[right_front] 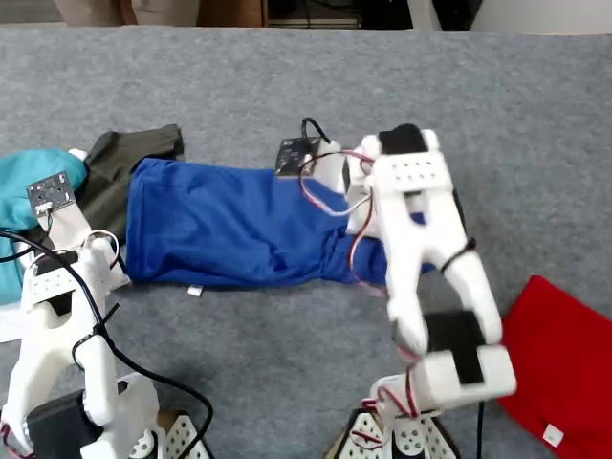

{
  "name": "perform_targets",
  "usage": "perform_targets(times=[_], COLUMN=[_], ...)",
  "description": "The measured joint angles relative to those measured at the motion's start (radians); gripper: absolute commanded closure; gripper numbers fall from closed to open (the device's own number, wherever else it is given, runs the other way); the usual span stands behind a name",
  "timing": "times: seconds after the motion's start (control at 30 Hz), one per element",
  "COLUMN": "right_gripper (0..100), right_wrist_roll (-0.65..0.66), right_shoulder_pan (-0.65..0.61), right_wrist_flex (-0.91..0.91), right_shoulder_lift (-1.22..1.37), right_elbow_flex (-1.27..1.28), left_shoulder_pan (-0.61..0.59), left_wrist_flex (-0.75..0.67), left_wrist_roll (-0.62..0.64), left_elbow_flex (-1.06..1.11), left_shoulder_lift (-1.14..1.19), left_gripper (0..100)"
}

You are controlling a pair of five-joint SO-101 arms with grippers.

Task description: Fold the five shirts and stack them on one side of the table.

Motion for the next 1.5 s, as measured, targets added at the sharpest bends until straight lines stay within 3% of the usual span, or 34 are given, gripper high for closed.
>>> perform_targets(times=[0.17, 0.77, 1.23, 1.5], right_gripper=[99.0, 99.0, 99.0, 99.0], right_wrist_roll=[-0.04, -0.048, -0.1, -0.1], right_shoulder_pan=[-0.117, -0.043, -0.135, -0.133], right_wrist_flex=[-0.074, -0.364, -0.328, -0.328], right_shoulder_lift=[-0.087, 0.158, 0.295, 0.295], right_elbow_flex=[0.163, 0.259, -0.031, -0.061], left_shoulder_pan=[0.0, 0.0, 0.0, 0.0], left_wrist_flex=[0.0, 0.0, 0.0, 0.0], left_wrist_roll=[0.0, 0.0, 0.0, 0.0], left_elbow_flex=[0.0, 0.0, 0.0, 0.0], left_shoulder_lift=[0.0, 0.0, 0.0, 0.0], left_gripper=[98, 98, 98, 98])
